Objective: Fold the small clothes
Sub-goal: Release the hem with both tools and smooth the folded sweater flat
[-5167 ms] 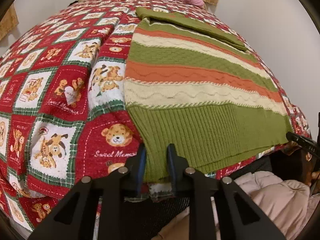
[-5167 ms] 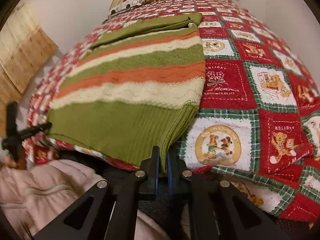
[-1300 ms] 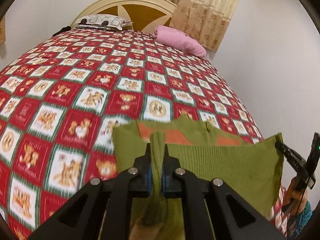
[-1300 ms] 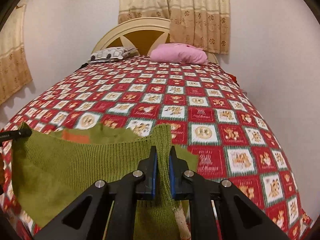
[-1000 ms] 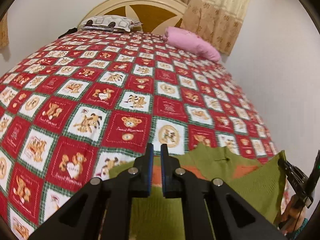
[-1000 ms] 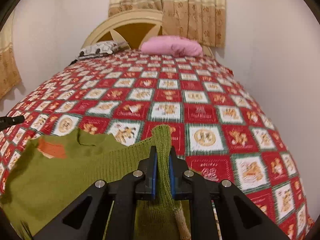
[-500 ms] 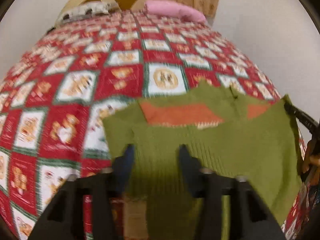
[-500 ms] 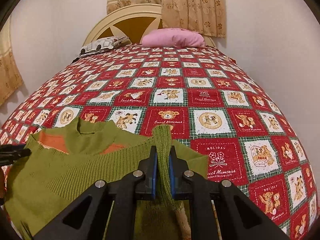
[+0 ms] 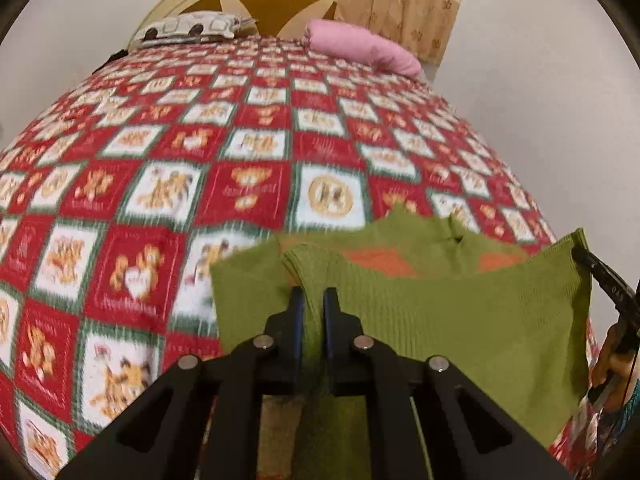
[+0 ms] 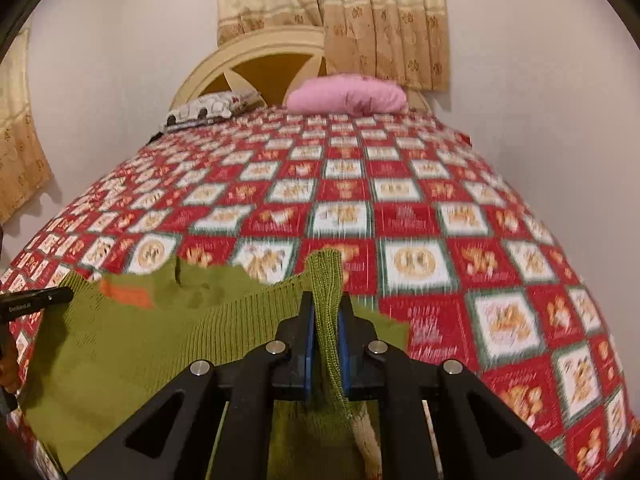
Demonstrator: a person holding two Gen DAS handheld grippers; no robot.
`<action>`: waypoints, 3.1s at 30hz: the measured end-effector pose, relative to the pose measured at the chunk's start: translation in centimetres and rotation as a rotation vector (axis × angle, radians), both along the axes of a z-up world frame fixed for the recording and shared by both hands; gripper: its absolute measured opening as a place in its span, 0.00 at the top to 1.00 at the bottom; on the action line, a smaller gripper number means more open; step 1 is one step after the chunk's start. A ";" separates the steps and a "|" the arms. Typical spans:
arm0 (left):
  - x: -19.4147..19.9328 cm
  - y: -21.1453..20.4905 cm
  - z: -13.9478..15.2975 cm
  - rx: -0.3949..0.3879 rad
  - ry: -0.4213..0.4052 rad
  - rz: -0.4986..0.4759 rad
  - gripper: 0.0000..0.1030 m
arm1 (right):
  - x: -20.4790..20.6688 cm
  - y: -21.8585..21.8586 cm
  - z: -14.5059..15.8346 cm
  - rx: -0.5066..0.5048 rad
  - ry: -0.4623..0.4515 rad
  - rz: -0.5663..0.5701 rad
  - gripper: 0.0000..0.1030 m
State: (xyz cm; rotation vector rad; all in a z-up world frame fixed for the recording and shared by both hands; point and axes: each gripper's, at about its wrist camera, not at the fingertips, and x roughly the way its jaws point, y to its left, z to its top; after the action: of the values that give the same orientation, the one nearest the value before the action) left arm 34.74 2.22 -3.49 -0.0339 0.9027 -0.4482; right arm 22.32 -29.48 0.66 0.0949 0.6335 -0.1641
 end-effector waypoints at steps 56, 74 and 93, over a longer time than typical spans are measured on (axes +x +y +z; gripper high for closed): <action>-10.5 -3.7 -5.2 0.289 -0.192 0.226 0.11 | -10.1 2.6 -8.6 0.074 0.162 0.035 0.83; -9.8 -1.6 -5.7 0.160 -0.104 0.258 0.00 | -5.9 16.8 -8.7 0.042 0.148 0.236 0.85; -16.7 3.5 -6.0 -0.186 0.022 0.427 0.05 | -6.2 15.0 -8.7 0.169 0.120 0.242 0.85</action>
State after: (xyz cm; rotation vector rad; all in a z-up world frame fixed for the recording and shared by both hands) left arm 18.04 5.76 -9.44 -0.3947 0.8448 -0.1314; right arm 16.12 -14.52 -8.06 0.1713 0.7720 0.1189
